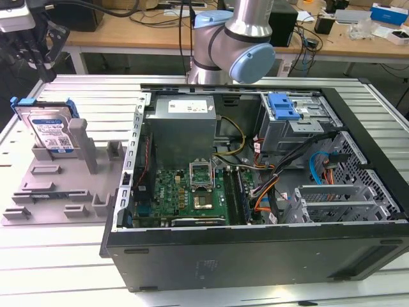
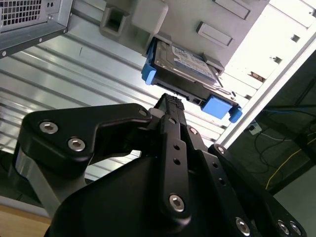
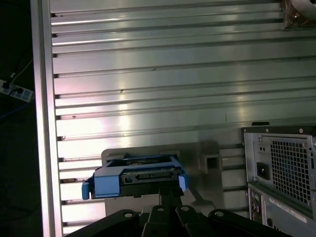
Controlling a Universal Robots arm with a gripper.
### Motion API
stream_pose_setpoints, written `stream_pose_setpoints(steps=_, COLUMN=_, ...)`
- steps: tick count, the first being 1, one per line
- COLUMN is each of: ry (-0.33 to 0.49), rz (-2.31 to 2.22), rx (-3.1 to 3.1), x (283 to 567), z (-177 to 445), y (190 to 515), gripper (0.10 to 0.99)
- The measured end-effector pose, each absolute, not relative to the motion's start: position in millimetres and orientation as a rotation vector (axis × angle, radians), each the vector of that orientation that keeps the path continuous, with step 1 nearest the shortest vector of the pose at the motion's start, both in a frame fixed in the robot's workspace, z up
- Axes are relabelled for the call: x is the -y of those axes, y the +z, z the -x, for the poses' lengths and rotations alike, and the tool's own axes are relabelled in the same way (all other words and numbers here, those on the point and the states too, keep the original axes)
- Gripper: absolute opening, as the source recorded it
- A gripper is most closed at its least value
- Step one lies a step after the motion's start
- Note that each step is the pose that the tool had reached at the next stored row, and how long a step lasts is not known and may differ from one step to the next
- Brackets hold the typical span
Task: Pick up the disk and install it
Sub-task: 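Pick up the disk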
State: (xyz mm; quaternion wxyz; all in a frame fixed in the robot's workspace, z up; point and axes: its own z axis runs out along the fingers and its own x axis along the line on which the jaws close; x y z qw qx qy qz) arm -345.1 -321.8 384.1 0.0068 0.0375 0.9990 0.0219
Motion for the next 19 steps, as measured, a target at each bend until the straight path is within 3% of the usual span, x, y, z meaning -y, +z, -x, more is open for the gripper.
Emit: stream_pose_setpoints(steps=19, ry=0.071, rz=0.553, rx=-3.093, x=321.8, z=345.1, y=383.5, gripper=0.106)
